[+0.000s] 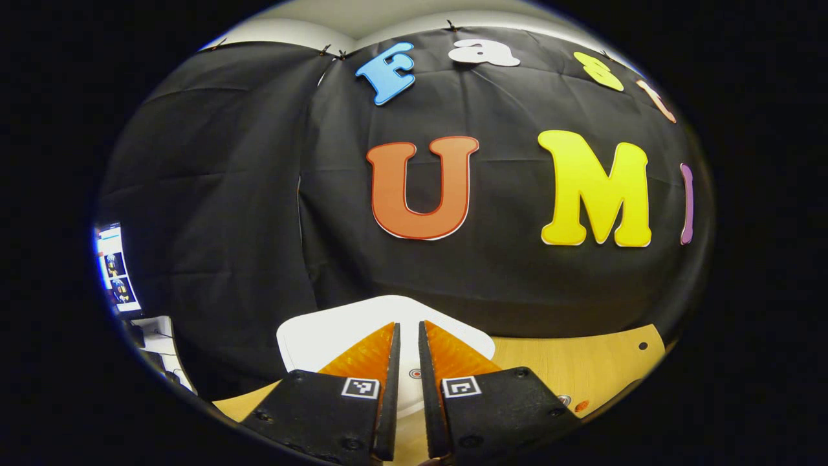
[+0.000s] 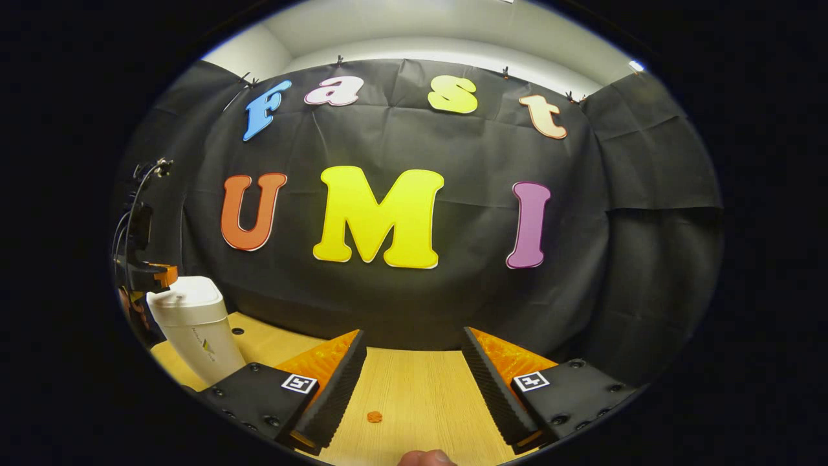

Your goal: Press the lid of the desktop garbage bin to open it, pick up the crumpled paper on the desktop and throw it into the bin, then pick up the pop can on the desktop and drop it into the bin, and finally close the garbage bin lid.

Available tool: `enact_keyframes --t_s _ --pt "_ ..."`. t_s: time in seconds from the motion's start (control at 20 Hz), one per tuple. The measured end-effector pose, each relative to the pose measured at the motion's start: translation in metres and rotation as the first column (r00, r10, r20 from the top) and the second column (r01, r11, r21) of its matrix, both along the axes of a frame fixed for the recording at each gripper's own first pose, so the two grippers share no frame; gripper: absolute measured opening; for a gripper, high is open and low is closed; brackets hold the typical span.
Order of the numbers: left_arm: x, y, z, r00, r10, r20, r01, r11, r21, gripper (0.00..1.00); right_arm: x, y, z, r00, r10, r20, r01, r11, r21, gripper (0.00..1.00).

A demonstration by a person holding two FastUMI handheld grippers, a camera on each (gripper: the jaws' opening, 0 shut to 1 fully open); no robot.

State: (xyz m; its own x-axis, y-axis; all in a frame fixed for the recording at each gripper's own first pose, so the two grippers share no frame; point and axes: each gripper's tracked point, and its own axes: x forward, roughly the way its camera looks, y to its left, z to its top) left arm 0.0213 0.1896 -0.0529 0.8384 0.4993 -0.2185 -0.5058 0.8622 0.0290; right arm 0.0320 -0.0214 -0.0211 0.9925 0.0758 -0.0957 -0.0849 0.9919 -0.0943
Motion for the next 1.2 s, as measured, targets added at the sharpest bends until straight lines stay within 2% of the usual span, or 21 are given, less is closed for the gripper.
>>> enact_keyframes --t_s 0.25,0.35,0.5,0.7,0.85,0.95,1.05,1.2 --pt "0.001 -0.002 -0.031 0.997 -0.006 -0.076 0.003 0.999 -0.04 0.12 -0.002 0.001 -0.006 1.0 0.011 -0.008 -0.011 1.0 -0.014 0.94" --pt "0.001 0.0 -0.031 0.998 0.002 -0.062 -0.004 1.0 -0.028 0.1 -0.001 0.004 -0.011 0.999 0.02 -0.028 -0.02 1.0 -0.016 0.94" --pt "0.001 -0.001 -0.036 0.999 0.021 -0.05 -0.024 0.998 -0.055 0.1 0.002 0.013 -0.009 0.999 0.034 -0.031 -0.035 0.999 -0.034 0.94" --pt "0.0 -0.001 -0.039 0.998 0.031 -0.05 -0.032 0.999 -0.03 0.09 0.003 0.045 0.01 0.994 0.104 0.012 -0.104 0.993 -0.048 0.94" --pt "0.0 -0.001 -0.039 0.999 0.018 -0.035 -0.019 0.999 -0.04 0.09 -0.001 0.072 0.011 0.987 0.161 0.006 -0.161 0.986 -0.05 0.94" --pt "0.001 -0.001 -0.036 0.999 0.006 -0.036 -0.007 1.0 -0.017 0.08 -0.003 0.085 0.013 0.983 0.186 0.0 -0.186 0.981 -0.057 0.94" --pt "0.0 -0.001 -0.027 0.999 -0.015 -0.034 0.017 0.998 0.056 0.08 -0.005 0.098 0.022 0.977 0.212 0.014 -0.211 0.975 -0.072 0.94" --pt "-0.006 -0.003 -0.01 0.999 -0.038 -0.004 0.038 0.997 0.06 0.07 -0.003 0.11 0.034 0.972 0.232 0.046 -0.227 0.97 -0.088 0.94"
